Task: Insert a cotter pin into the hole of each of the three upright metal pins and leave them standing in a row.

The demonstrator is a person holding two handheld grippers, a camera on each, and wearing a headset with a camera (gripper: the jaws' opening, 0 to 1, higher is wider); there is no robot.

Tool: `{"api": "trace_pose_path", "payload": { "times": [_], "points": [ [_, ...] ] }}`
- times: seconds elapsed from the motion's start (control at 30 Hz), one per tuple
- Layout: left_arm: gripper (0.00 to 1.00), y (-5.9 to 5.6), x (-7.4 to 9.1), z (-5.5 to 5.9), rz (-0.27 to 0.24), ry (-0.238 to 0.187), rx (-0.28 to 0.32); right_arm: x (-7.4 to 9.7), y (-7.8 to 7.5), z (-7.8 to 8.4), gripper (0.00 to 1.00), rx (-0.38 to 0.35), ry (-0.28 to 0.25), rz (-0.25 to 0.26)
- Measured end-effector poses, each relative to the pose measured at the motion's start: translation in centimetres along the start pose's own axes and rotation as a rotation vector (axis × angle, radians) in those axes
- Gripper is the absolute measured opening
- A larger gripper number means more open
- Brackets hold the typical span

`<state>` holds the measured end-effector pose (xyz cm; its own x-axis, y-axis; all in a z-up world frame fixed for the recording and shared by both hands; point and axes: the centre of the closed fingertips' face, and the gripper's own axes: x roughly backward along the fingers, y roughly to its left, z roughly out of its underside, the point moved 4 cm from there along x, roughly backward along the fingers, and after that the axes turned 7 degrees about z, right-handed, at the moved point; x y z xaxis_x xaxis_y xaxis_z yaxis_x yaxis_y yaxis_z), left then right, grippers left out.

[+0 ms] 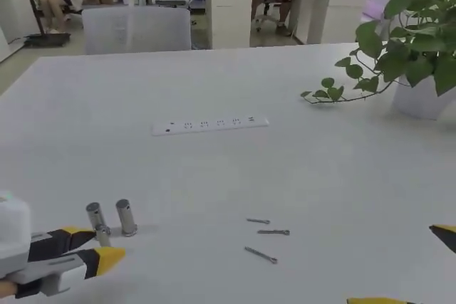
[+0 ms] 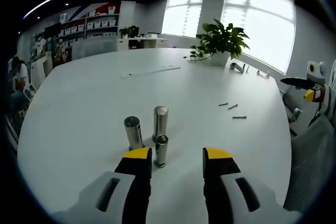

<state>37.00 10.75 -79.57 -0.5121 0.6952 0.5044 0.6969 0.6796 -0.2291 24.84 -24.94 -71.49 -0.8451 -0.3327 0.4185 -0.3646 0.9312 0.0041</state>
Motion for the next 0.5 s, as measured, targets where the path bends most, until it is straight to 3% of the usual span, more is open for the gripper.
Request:
{"api": "trace_pose_path", "payload": {
  "times": [0.5],
  "points": [
    [0.28, 0.48, -0.73, 0.29, -0.024, 0.025, -0.003, -0.06, 0.22, -0.01, 1.00, -0.005, 0.000, -0.013]
  ]
}}
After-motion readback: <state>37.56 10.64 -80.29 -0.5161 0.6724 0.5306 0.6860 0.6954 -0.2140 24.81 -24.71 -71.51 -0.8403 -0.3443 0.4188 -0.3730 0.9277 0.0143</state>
